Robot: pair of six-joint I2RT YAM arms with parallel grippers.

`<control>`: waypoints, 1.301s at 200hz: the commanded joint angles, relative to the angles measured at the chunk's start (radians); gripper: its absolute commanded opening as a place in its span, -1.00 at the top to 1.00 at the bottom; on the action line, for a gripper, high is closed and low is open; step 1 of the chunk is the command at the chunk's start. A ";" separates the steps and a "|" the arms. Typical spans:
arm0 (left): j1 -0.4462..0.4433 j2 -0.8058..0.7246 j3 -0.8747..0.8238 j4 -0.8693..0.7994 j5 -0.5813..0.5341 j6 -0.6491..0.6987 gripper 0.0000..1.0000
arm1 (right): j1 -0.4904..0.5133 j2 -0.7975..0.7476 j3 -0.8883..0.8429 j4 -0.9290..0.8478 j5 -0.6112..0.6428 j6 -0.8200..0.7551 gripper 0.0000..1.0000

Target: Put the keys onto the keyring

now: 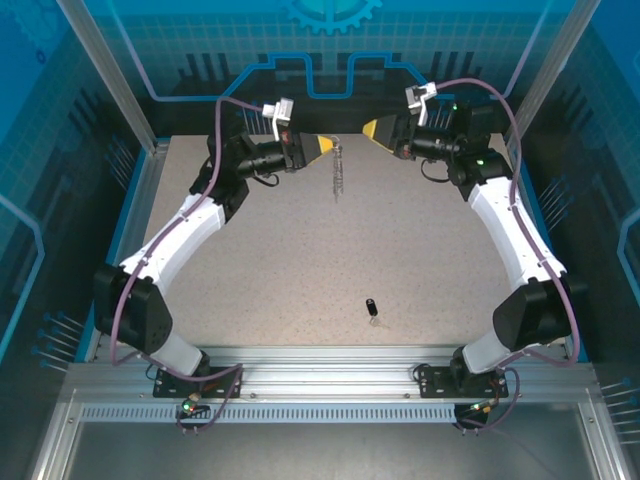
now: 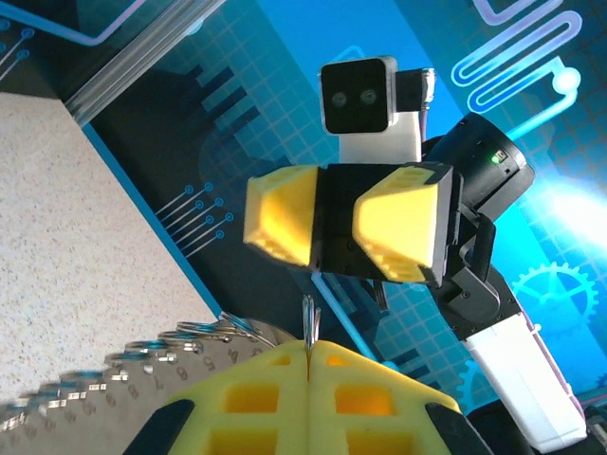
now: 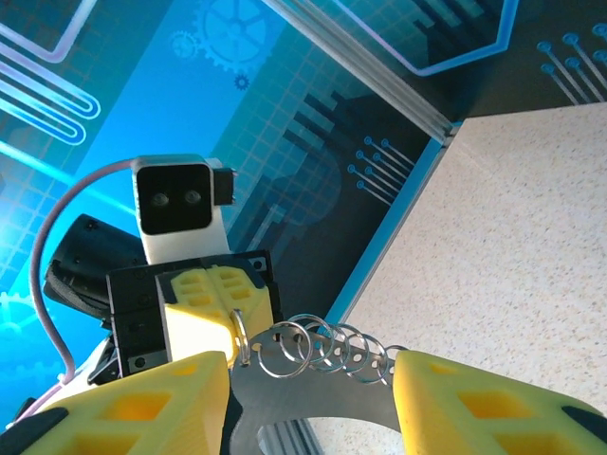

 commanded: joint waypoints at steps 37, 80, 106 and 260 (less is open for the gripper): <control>-0.002 -0.037 0.111 -0.105 0.024 0.147 1.00 | 0.080 0.025 0.060 -0.040 -0.010 -0.021 0.02; -0.002 -0.020 0.169 -0.199 0.078 0.213 1.00 | 0.081 0.037 0.108 -0.057 -0.054 -0.099 0.07; -0.002 -0.015 0.192 -0.246 0.106 0.249 1.00 | 0.069 0.050 0.127 -0.045 -0.101 -0.128 0.10; -0.002 0.010 0.227 -0.325 0.169 0.281 1.00 | 0.108 0.147 0.267 -0.155 -0.254 -0.223 0.35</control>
